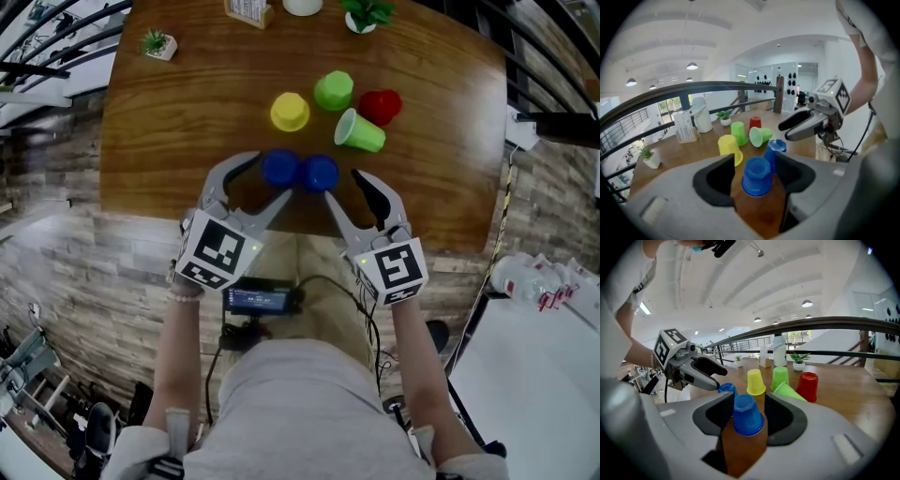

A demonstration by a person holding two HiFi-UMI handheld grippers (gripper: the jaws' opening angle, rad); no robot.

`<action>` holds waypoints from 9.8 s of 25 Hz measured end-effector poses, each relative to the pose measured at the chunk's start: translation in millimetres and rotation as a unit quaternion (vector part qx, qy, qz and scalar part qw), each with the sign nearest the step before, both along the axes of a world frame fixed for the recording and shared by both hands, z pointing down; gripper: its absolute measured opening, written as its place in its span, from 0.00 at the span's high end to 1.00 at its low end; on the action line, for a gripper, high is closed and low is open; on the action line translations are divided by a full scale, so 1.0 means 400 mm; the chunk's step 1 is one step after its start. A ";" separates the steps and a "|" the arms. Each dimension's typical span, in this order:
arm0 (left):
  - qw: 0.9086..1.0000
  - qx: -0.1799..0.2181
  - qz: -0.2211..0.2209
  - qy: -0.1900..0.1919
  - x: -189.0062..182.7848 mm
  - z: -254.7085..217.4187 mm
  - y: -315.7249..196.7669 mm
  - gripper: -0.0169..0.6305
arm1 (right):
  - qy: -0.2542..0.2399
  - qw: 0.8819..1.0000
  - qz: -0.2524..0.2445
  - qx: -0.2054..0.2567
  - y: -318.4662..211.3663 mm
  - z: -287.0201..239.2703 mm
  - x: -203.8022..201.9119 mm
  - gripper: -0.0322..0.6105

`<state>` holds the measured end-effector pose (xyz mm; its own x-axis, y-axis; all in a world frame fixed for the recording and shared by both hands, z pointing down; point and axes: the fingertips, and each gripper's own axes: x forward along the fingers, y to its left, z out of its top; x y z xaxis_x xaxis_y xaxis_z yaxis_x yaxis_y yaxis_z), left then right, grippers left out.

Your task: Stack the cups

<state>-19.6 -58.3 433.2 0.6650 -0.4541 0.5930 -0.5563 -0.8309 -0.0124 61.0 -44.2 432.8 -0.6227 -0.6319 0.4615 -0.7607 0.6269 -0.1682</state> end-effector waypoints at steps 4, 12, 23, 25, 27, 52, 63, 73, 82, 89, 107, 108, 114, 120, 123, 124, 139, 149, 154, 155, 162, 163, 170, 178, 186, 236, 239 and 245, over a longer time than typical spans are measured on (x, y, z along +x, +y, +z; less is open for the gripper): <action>0.999 0.028 -0.017 0.018 -0.020 -0.068 -0.060 0.57 | -0.004 1.000 0.020 0.020 -0.013 -0.049 0.032 0.66; 0.998 0.045 -0.035 0.002 -0.023 -0.043 -0.202 0.57 | 0.001 0.998 0.059 0.021 -0.017 -0.073 0.072 0.66; 1.000 0.017 0.003 -0.018 0.035 0.062 -0.250 0.58 | 0.010 0.995 0.097 0.002 -0.009 -0.046 0.122 0.66; 1.000 0.018 0.007 -0.019 0.042 0.066 -0.255 0.60 | 0.012 0.995 0.100 0.000 -0.009 -0.040 0.127 0.66; 1.000 0.021 0.007 -0.018 0.044 0.067 -0.260 0.66 | 0.013 0.995 0.102 -0.003 -0.009 -0.035 0.128 0.66; 0.993 0.013 -0.110 -0.038 -0.190 0.040 -0.106 0.67 | 0.010 0.999 0.039 0.003 -0.029 -0.045 0.047 0.66; 0.994 0.001 -0.105 -0.039 -0.189 0.057 -0.036 0.67 | 0.013 0.999 0.030 0.006 -0.040 -0.046 0.037 0.66; 0.994 -0.010 -0.103 -0.031 -0.180 0.067 -0.005 0.66 | 0.023 0.999 0.035 0.005 -0.061 -0.035 0.050 0.66; 0.991 -0.008 -0.133 -0.005 -0.200 0.011 0.004 0.62 | 0.065 0.995 0.073 0.030 -0.181 -0.036 0.139 0.66; 0.984 0.005 -0.175 0.021 -0.218 -0.049 0.006 0.62 | 0.081 0.991 0.108 0.013 -0.290 0.014 0.207 0.62; 0.981 0.022 -0.188 0.028 -0.196 -0.092 0.018 0.64 | 0.093 0.990 0.103 0.005 -0.369 0.059 0.228 0.61; 0.982 0.022 -0.188 0.027 -0.196 -0.092 0.018 0.64 | 0.094 0.990 0.103 0.012 -0.370 0.046 0.228 0.62; 0.984 0.029 -0.177 0.019 -0.189 -0.101 0.003 0.64 | 0.088 0.990 0.100 0.047 -0.355 -0.063 0.202 0.62; 0.987 0.034 -0.153 0.019 -0.163 -0.113 -0.015 0.64 | 0.068 0.993 0.067 0.072 -0.281 -0.163 0.125 0.62; 0.989 0.038 -0.141 0.020 -0.152 -0.122 -0.018 0.64 | 0.056 0.995 0.044 0.074 -0.229 -0.188 0.078 0.62; 0.989 0.039 -0.138 0.022 -0.148 -0.126 -0.020 0.64 | 0.054 0.995 0.035 0.075 -0.212 -0.194 0.062 0.62; 0.991 0.043 -0.123 0.021 -0.141 -0.129 -0.035 0.64 | 0.006 0.998 -0.057 0.022 -0.047 -0.157 -0.101 0.62; 0.992 0.044 -0.120 0.021 -0.147 -0.126 -0.044 0.64 | 0.028 0.995 -0.096 0.027 -0.023 -0.118 -0.135 0.61; 0.994 0.058 -0.094 0.022 -0.133 -0.156 -0.070 0.64 | 0.002 0.996 -0.086 0.028 -0.013 -0.160 -0.121 0.61; 0.994 0.062 -0.089 0.023 -0.129 -0.163 -0.079 0.64 | -0.006 0.997 -0.074 0.026 -0.016 -0.172 -0.109 0.61; 0.995 0.080 -0.057 0.027 -0.100 -0.189 -0.134 0.64 | 0.014 0.997 -0.035 0.068 -0.106 -0.213 0.009 0.61; 0.995 0.081 -0.046 0.024 -0.089 -0.187 -0.141 0.64 | 0.019 0.997 -0.030 0.069 -0.117 -0.210 0.025 0.61; 0.996 0.067 0.053 0.009 0.019 -0.178 -0.202 0.57 | 0.023 0.998 0.014 0.051 -0.117 -0.184 0.102 0.61; 0.992 0.047 0.121 -0.007 0.108 -0.119 -0.278 0.56 | 0.011 0.997 0.068 0.026 -0.068 -0.150 0.166 0.61; 0.986 0.045 0.159 -0.019 0.177 -0.022 -0.330 0.54 | 0.003 0.994 0.107 0.007 -0.031 -0.127 0.210 0.61; 0.999 0.038 -0.008 -0.036 -0.119 -0.160 -0.120 0.67 | -0.005 0.999 0.047 0.015 -0.091 -0.133 0.106 0.61; 0.999 0.031 -0.014 -0.035 -0.128 -0.159 -0.084 0.67 | -0.003 0.999 0.041 0.013 -0.097 -0.136 0.096 0.61; 0.999 0.019 -0.014 -0.022 -0.121 -0.155 -0.030 0.67 | -0.002 1.000 0.020 0.011 -0.090 -0.128 0.071 0.61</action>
<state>-68.1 -70.3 371.3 0.6254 -0.4938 0.6042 -0.5769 -0.8140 -0.0681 89.6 -80.2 381.8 -0.5982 -0.6670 0.4441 -0.7851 0.5990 -0.1578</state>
